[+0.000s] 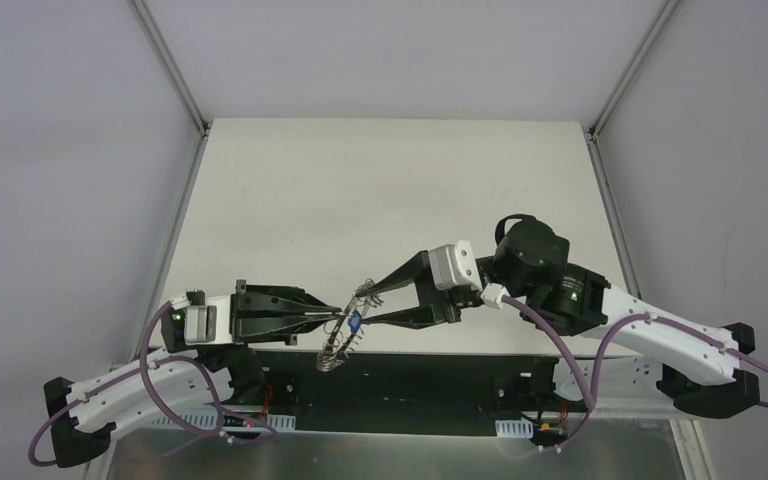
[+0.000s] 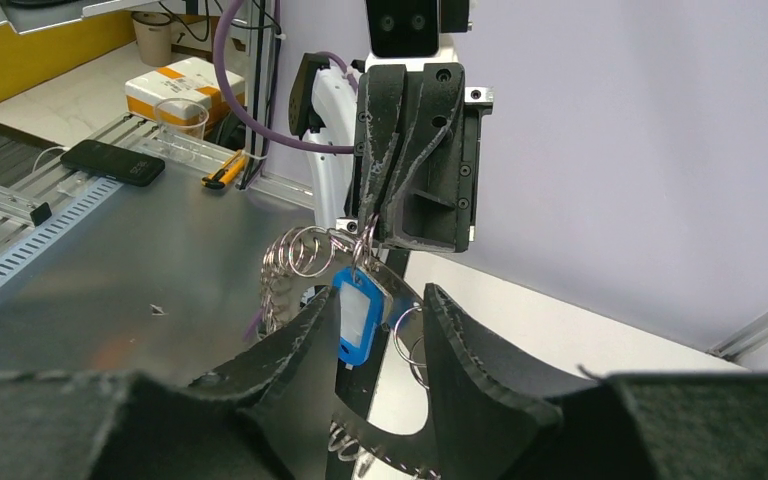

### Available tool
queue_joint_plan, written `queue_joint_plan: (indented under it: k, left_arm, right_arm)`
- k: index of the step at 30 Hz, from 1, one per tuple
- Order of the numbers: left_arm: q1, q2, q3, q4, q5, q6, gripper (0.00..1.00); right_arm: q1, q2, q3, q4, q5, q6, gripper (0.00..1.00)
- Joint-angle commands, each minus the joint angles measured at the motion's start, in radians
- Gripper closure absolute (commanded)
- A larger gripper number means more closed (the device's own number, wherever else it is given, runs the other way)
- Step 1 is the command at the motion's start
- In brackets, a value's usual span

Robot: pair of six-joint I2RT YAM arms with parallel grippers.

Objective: Put the keys on the keyring

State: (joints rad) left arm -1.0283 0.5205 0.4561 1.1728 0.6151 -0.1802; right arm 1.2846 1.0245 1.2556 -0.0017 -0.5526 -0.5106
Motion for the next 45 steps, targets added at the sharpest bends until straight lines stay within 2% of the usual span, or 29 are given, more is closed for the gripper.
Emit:
queue_joint_plan:
  k: [1, 6, 15, 25, 36, 45]
  left_arm:
    - [-0.006, -0.035, -0.007, 0.074, -0.034, 0.033, 1.00]
    - [-0.006, -0.043, -0.015, 0.072, -0.039, 0.039, 1.00]
    - [-0.006, -0.038, -0.020, 0.072, -0.048, 0.044, 1.00]
    - [-0.006, -0.031, -0.020, 0.068, -0.048, 0.048, 1.00]
    - [-0.006, -0.013, -0.011, 0.073, -0.043, 0.049, 1.00]
    - [-0.006, -0.010, -0.010, 0.075, -0.040, 0.050, 1.00]
  right_arm:
    - [0.019, 0.010, 0.057, 0.059, 0.004, -0.006, 0.62]
    - [0.037, 0.026, 0.061, 0.073, 0.020, -0.002, 0.65]
    - [0.058, 0.041, 0.068, 0.092, 0.036, -0.011, 0.76]
    - [0.070, 0.010, 0.048, 0.099, 0.058, -0.024, 0.79]
    - [0.070, -0.007, 0.029, 0.091, 0.077, -0.035, 0.89]
    - [0.070, -0.003, 0.024, 0.077, 0.085, -0.039, 0.85]
